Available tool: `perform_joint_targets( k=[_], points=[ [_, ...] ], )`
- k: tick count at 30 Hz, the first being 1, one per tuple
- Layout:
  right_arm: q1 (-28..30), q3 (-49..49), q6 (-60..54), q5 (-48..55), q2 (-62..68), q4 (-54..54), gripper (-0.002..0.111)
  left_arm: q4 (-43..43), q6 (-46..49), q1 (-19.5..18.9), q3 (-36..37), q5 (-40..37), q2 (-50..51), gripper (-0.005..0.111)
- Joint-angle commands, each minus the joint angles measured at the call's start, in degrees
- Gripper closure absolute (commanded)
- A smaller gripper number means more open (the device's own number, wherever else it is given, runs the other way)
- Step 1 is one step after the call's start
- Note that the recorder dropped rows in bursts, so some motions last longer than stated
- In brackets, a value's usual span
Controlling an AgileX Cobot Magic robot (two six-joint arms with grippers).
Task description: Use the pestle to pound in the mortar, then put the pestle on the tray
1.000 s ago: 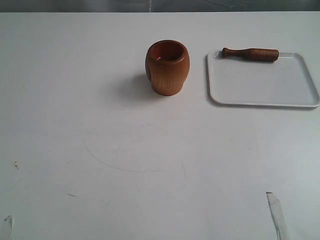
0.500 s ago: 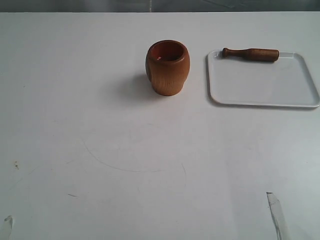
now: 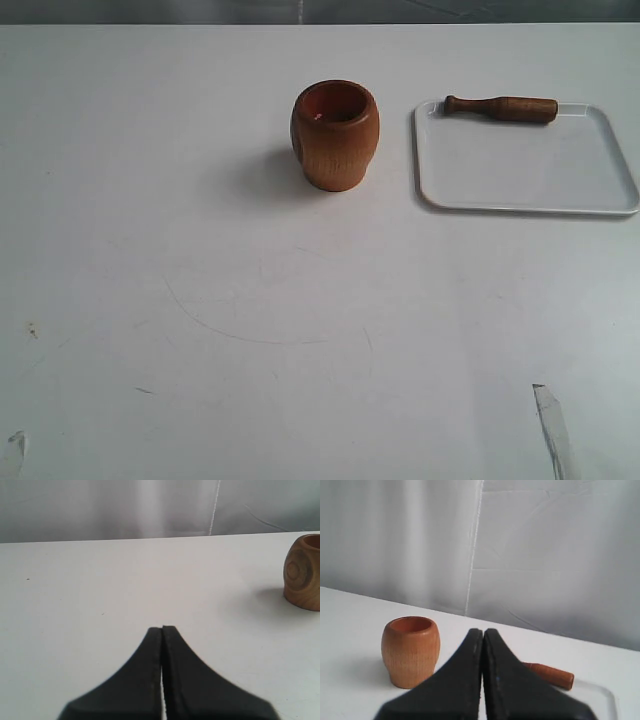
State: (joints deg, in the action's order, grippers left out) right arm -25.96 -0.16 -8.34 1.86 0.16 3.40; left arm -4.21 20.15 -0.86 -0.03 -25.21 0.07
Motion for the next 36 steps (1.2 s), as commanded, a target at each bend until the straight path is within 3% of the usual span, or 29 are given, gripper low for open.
perform_joint_targets(
  k=[1, 7, 11, 12, 15, 18, 23, 24, 27, 29, 36],
  points=[
    [-0.3, 0.2, 17.6, 5.1, -0.2, -13.0, 0.108, 0.4, -0.5, 0.4, 0.0, 0.2, -0.1, 0.107],
    [-0.3, 0.2, 17.6, 6.9, -0.2, 0.2, 0.108, 0.4, -0.5, 0.4, 0.0, 0.2, -0.1, 0.107],
    [-0.3, 0.2, 17.8, 13.7, -0.2, 10.1, 0.108, 0.4, -0.5, 0.4, 0.0, 0.2, -0.1, 0.107],
    [-0.3, 0.2, 18.0, 18.1, -0.2, 8.8, 0.108, 0.4, -0.5, 0.4, 0.0, 0.2, -0.1, 0.107],
    [-0.3, 0.2, 17.7, 17.7, -0.2, 3.8, 0.108, 0.4, -0.5, 0.4, 0.0, 0.2, -0.1, 0.107],
    [-0.3, 0.2, 17.9, 17.7, -0.2, -9.1, 0.108, 0.4, -0.5, 0.4, 0.0, 0.2, -0.1, 0.107],
    [-0.5, 0.2, 17.9, 17.7, -0.2, -12.3, 0.108, 0.4, -0.5, 0.4, 0.0, 0.2, -0.1, 0.107],
    [0.8, 0.2, 17.9, 17.7, -0.2, -12.5, 0.108, 0.4, -0.5, 0.4, 0.0, 0.2, -0.1, 0.107],
    [17.2, 0.2, 17.8, 17.7, -0.2, -10.2, 0.108, 0.4, -0.5, 0.4, 0.0, 0.2, -0.1, 0.107],
    [24.1, 0.2, 17.8, 17.7, -0.2, -10.2, 0.108, 0.4, -0.5, 0.4, 0.0, 0.2, -0.1, 0.107],
    [20.0, 0.2, 17.8, 17.8, -0.2, -10.4, 0.108, 0.4, -0.5, 0.4, 0.0, 0.2, -0.1, 0.107]
  ],
)
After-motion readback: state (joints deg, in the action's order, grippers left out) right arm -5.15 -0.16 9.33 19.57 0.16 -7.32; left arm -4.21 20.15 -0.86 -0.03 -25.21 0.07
